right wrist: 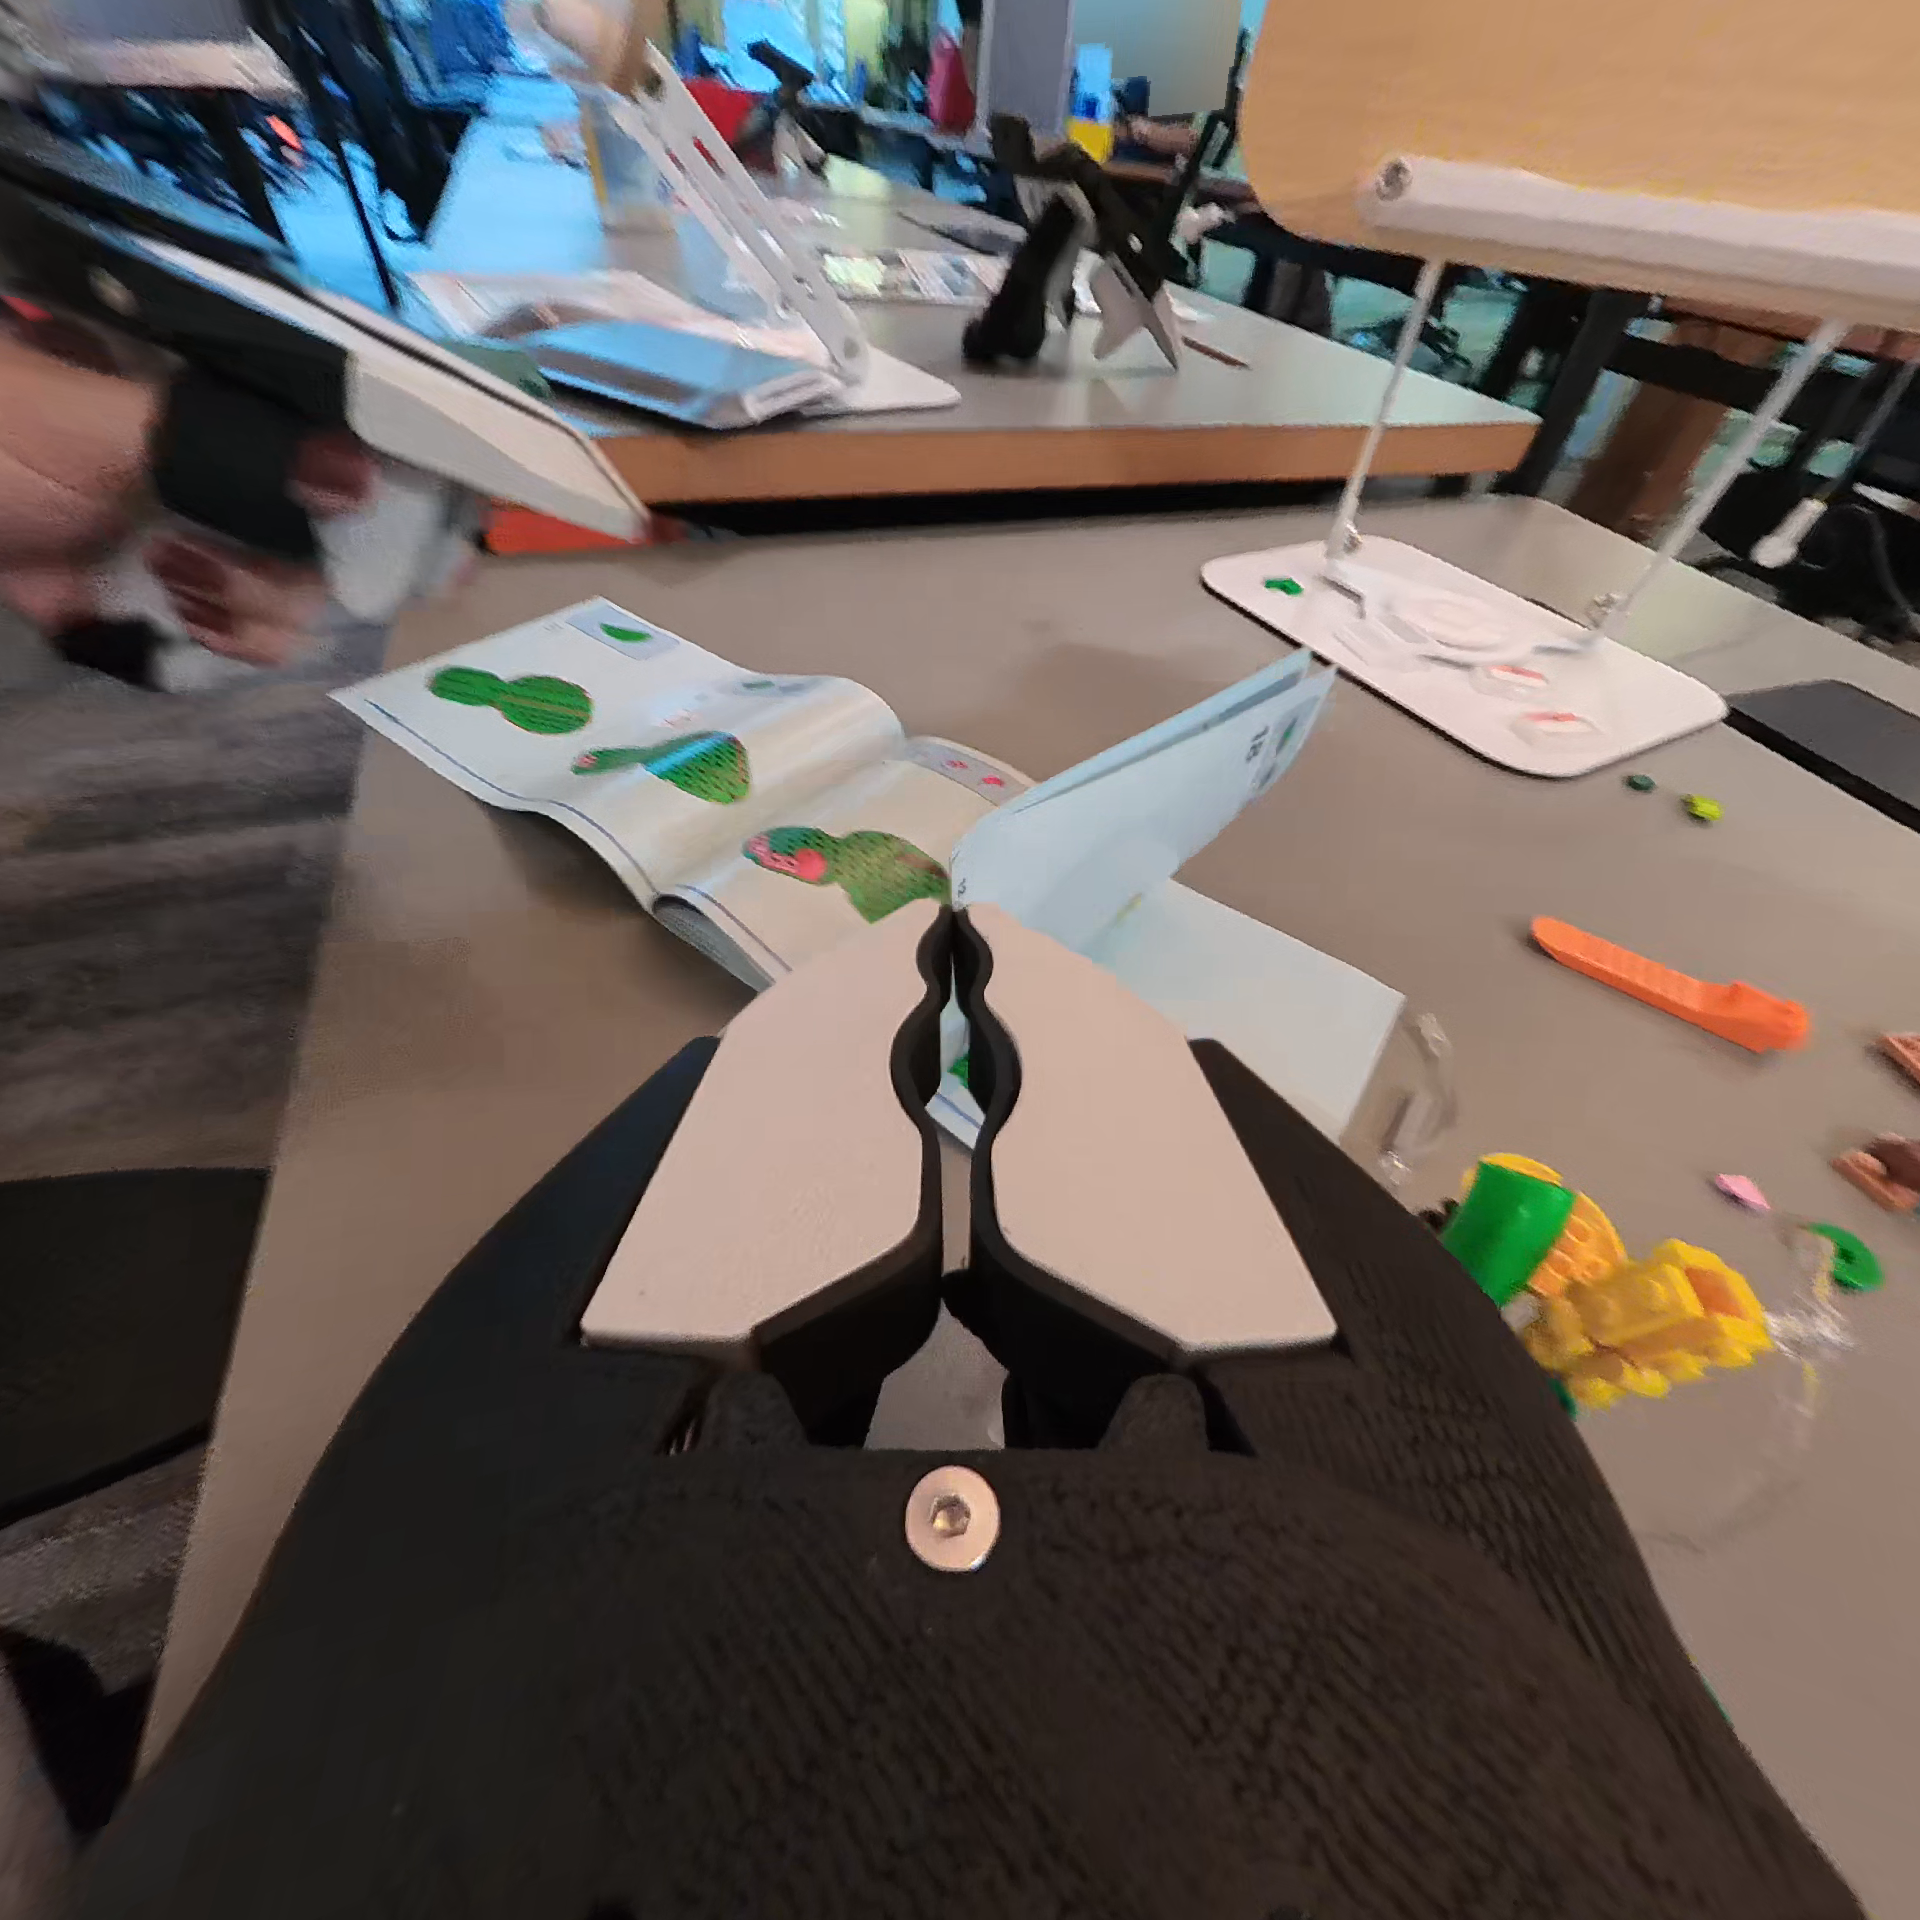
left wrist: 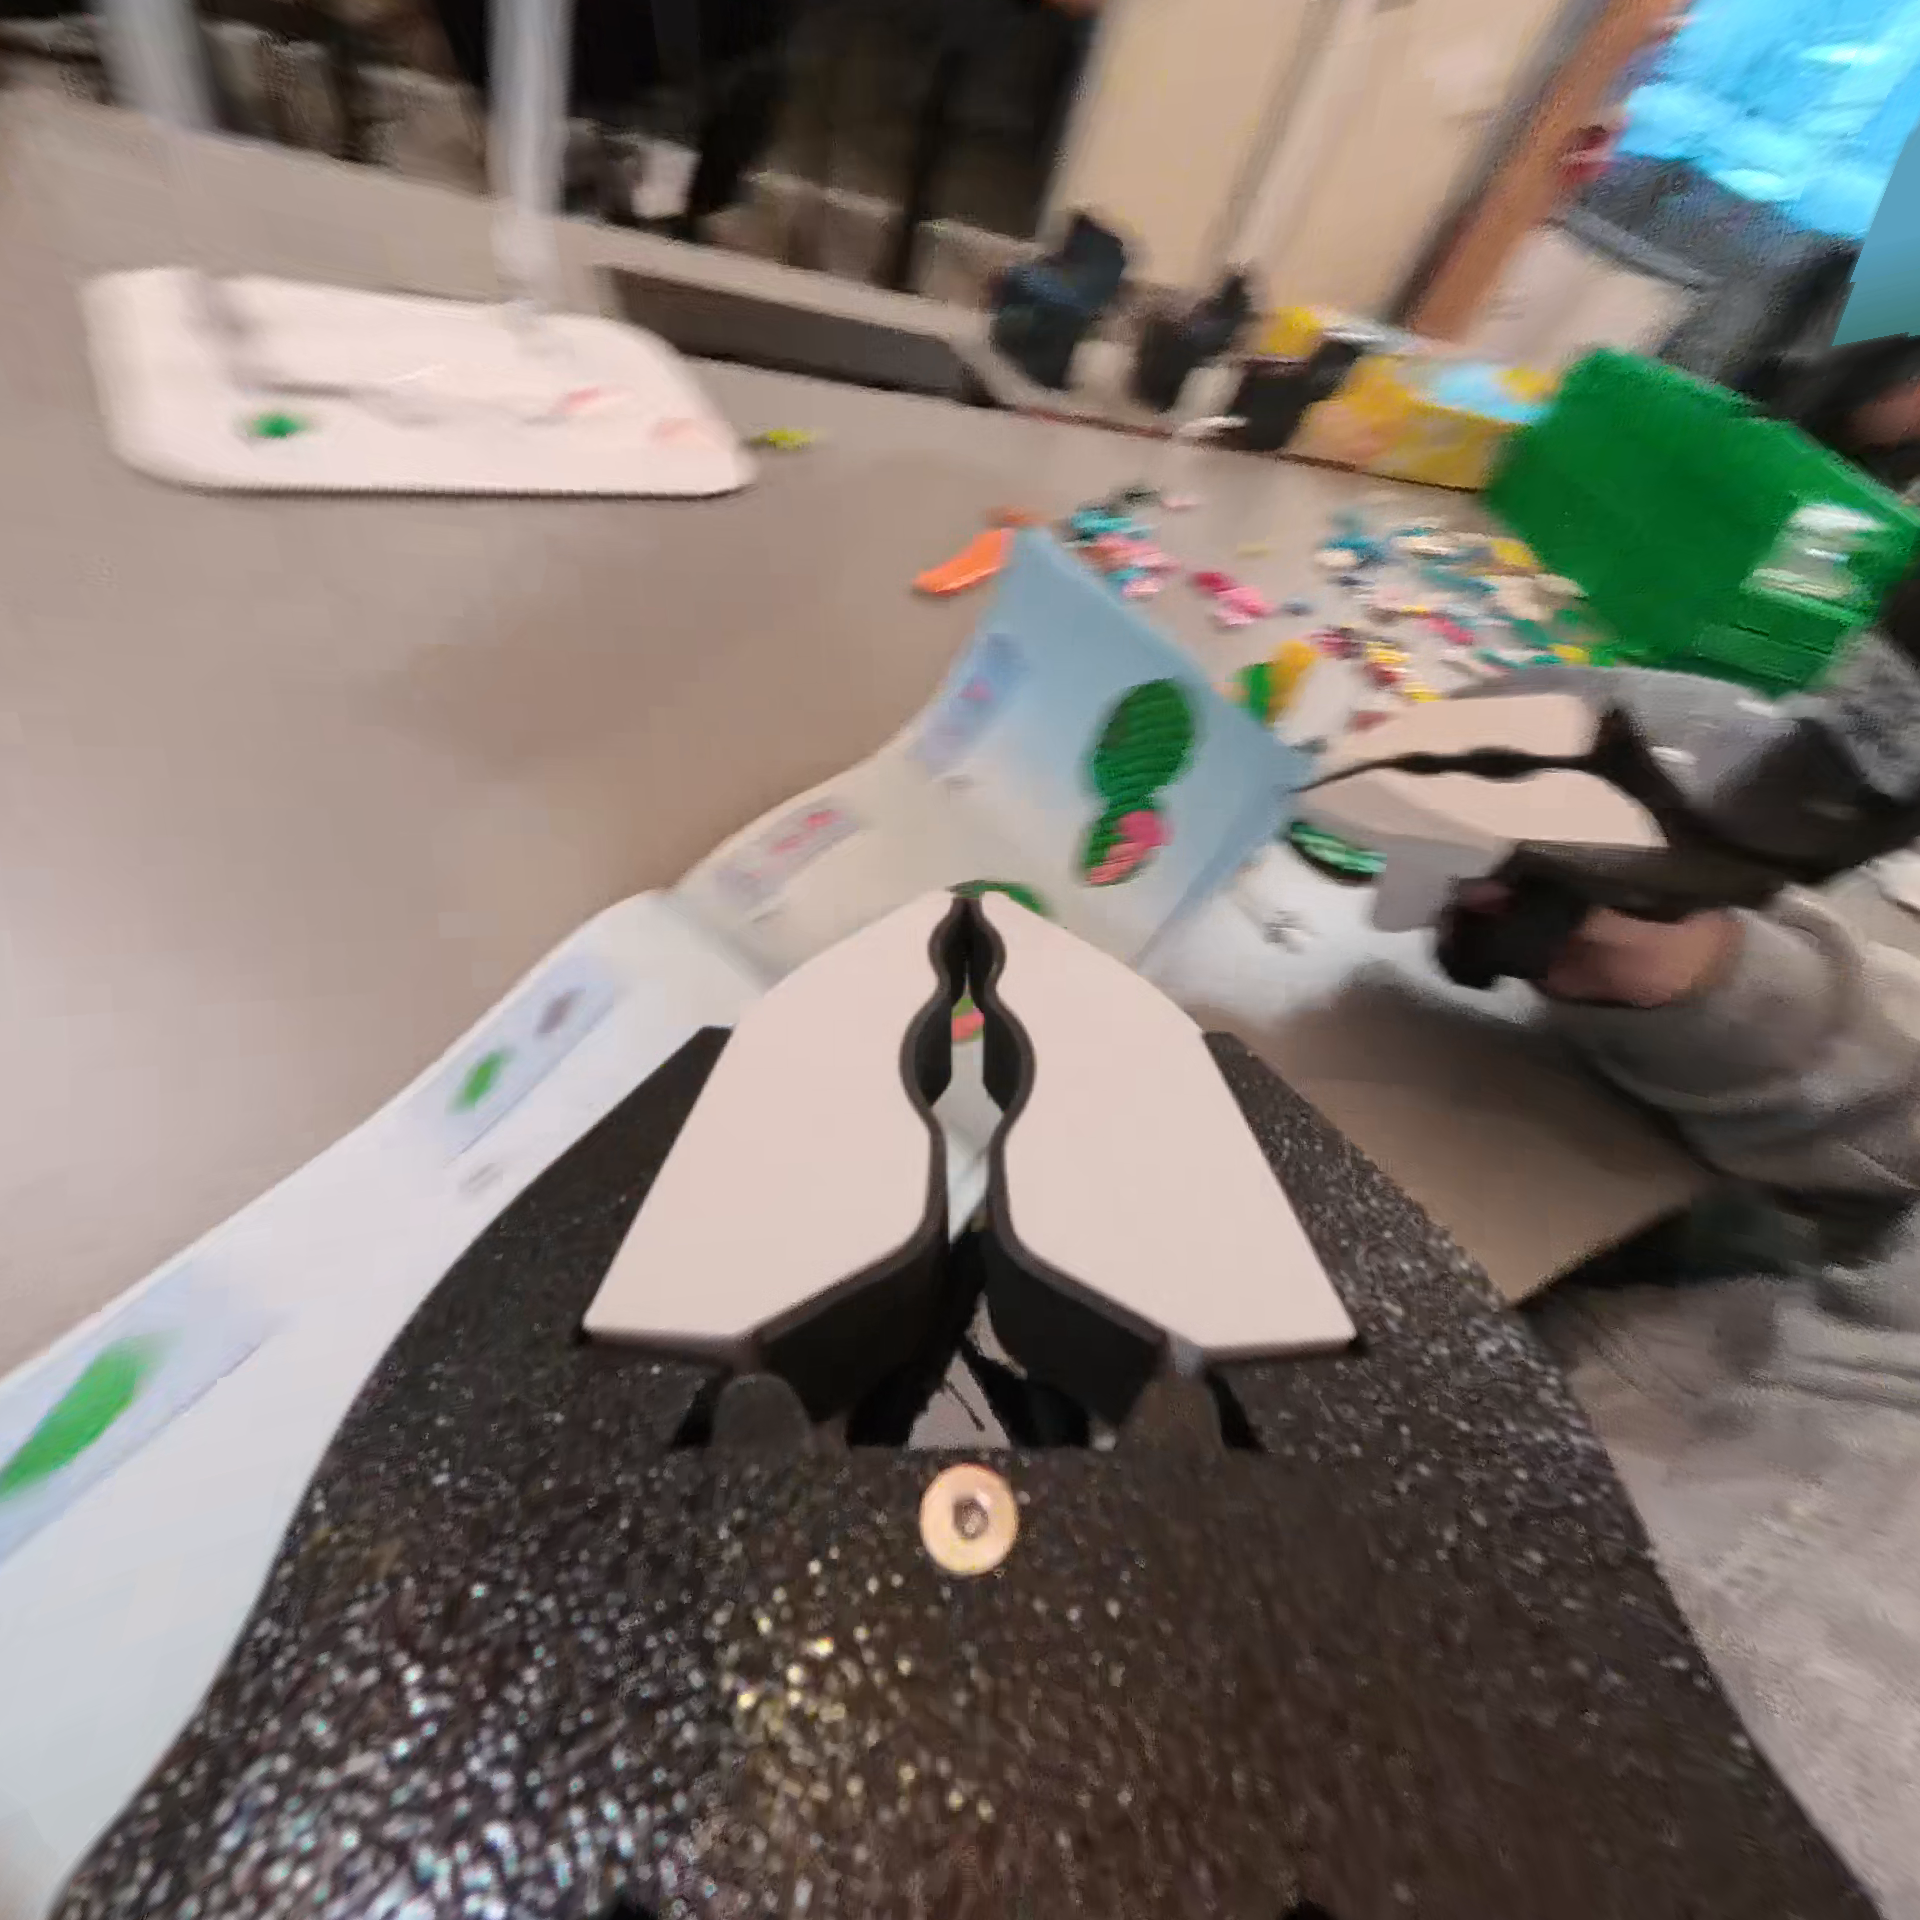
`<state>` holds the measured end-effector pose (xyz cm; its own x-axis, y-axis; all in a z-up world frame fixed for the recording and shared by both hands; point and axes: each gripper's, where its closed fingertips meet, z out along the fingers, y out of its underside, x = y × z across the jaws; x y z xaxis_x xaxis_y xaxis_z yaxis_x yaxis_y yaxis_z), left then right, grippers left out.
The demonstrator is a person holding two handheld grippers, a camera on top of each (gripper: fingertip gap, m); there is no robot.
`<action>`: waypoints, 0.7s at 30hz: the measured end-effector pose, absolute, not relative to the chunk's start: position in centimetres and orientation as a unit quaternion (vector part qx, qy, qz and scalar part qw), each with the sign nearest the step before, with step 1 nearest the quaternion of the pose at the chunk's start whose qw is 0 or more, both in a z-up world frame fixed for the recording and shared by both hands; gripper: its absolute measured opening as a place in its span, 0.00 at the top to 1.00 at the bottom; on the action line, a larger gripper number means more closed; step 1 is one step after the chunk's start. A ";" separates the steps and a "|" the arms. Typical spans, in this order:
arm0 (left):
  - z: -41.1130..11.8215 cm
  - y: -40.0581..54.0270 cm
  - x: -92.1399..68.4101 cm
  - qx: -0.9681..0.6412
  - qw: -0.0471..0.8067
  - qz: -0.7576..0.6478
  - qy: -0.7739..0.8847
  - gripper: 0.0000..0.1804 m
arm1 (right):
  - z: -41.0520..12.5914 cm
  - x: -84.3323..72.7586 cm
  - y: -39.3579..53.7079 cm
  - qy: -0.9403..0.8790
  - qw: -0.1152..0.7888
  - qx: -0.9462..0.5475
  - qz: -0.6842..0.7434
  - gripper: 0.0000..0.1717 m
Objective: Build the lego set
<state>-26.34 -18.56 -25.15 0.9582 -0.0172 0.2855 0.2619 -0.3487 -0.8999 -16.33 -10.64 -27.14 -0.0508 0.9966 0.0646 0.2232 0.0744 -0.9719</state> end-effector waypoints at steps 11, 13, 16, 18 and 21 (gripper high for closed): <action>-26.0 -13.9 -16.8 -0.770 0.578 -0.253 0.098 1.00 | -25.2 -16.1 -12.6 -0.553 0.407 -0.459 0.564 1.00; -25.1 -14.2 -16.8 -0.748 0.597 -0.275 0.096 0.85 | -25.2 -16.1 -12.4 -0.555 0.429 -0.456 0.548 1.00; -24.7 -13.9 -17.3 -0.741 0.622 -0.229 0.107 0.82 | -25.2 -16.1 -12.2 -0.548 0.435 -0.463 0.544 1.00; -24.5 -13.6 -17.3 -0.735 0.639 -0.197 0.114 0.82 | -25.3 -16.1 -12.4 -0.547 0.428 -0.462 0.551 1.00; -24.2 -13.2 -16.5 -0.722 0.635 -0.256 0.095 0.78 | -24.9 -15.9 -12.8 -0.541 0.415 -0.453 0.575 1.00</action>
